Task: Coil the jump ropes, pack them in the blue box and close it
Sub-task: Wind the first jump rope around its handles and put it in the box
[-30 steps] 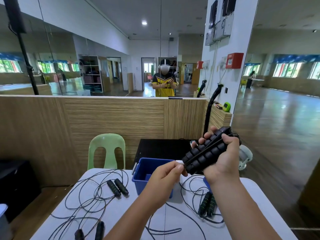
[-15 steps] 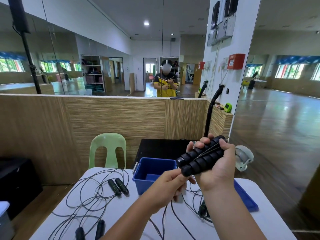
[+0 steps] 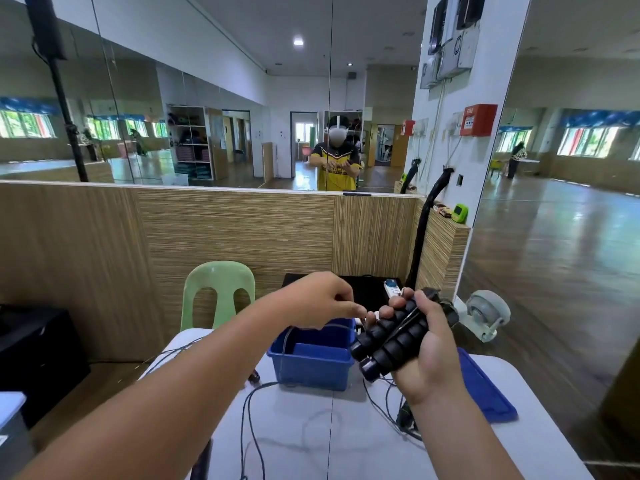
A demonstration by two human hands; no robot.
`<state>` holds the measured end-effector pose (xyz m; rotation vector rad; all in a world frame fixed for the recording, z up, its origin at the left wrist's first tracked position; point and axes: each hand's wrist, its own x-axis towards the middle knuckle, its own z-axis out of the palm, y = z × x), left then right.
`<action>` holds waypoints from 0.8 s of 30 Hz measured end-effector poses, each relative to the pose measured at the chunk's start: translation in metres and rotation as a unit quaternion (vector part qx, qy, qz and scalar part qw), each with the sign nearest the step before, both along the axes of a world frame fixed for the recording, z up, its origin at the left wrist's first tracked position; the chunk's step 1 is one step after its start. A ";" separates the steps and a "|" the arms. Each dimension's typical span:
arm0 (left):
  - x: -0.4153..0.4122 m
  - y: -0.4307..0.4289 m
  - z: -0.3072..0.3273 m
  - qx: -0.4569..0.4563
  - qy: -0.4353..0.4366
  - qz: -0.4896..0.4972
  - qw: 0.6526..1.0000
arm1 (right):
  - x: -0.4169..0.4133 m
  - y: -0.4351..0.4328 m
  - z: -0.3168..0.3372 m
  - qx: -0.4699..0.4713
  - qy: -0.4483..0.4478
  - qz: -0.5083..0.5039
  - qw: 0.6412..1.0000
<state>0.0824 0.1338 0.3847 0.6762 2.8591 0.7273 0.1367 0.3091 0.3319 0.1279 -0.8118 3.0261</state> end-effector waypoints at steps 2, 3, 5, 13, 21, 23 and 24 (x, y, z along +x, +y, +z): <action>-0.001 0.004 0.004 -0.012 0.006 0.011 1.000 | 0.000 -0.003 -0.003 0.005 -0.023 -0.004 1.000; -0.001 0.006 0.006 -0.014 0.006 0.016 1.000 | 0.000 -0.004 -0.003 0.008 -0.031 -0.010 0.999; 0.000 0.009 0.009 -0.004 0.005 0.030 1.000 | -0.002 -0.006 -0.004 0.012 -0.046 -0.031 0.998; 0.022 0.022 0.014 0.078 0.003 0.059 0.995 | -0.022 -0.008 -0.018 0.002 -0.102 -0.091 0.991; 0.063 0.050 0.003 -0.024 0.121 0.068 0.990 | -0.039 -0.010 -0.015 -0.027 -0.126 -0.171 0.977; 0.070 0.056 -0.005 -0.039 0.139 0.076 0.987 | -0.042 -0.009 -0.015 -0.039 -0.121 -0.182 0.975; 0.074 0.058 -0.010 -0.033 0.147 0.082 0.985 | -0.043 -0.008 -0.014 -0.044 -0.119 -0.187 0.974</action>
